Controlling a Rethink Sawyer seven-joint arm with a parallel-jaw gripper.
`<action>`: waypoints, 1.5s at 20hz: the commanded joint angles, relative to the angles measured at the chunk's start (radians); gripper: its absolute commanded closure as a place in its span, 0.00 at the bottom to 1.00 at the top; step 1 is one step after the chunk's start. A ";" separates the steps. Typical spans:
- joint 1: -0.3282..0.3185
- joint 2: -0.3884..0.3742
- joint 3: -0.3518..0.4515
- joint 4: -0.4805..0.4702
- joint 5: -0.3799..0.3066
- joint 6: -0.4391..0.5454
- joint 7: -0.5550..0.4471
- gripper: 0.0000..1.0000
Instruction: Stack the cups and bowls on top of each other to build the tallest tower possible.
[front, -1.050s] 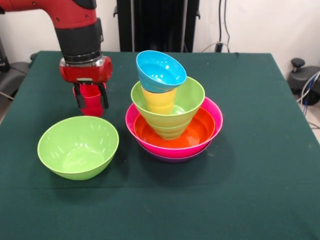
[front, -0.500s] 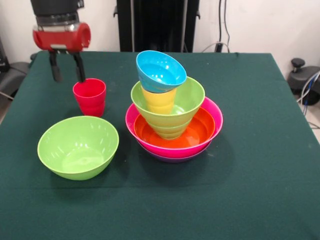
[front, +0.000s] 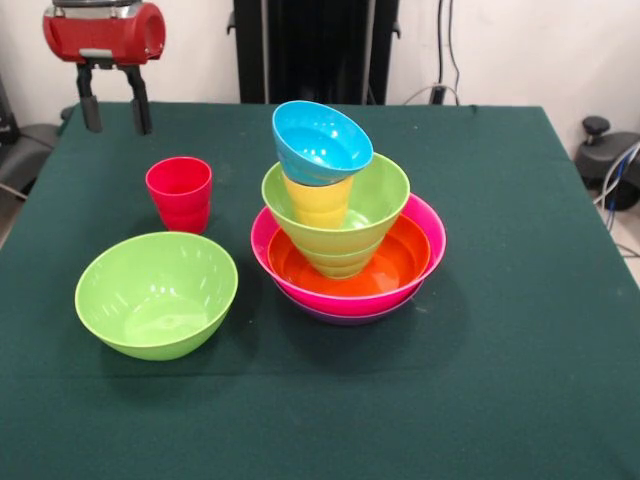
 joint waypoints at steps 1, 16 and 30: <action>0.083 0.015 -0.038 0.102 -0.073 -0.025 -0.084 0.00; 0.096 0.124 -0.102 0.062 -0.163 -0.096 -0.086 0.00; 0.100 0.220 -0.130 -0.005 -0.240 -0.125 -0.101 0.00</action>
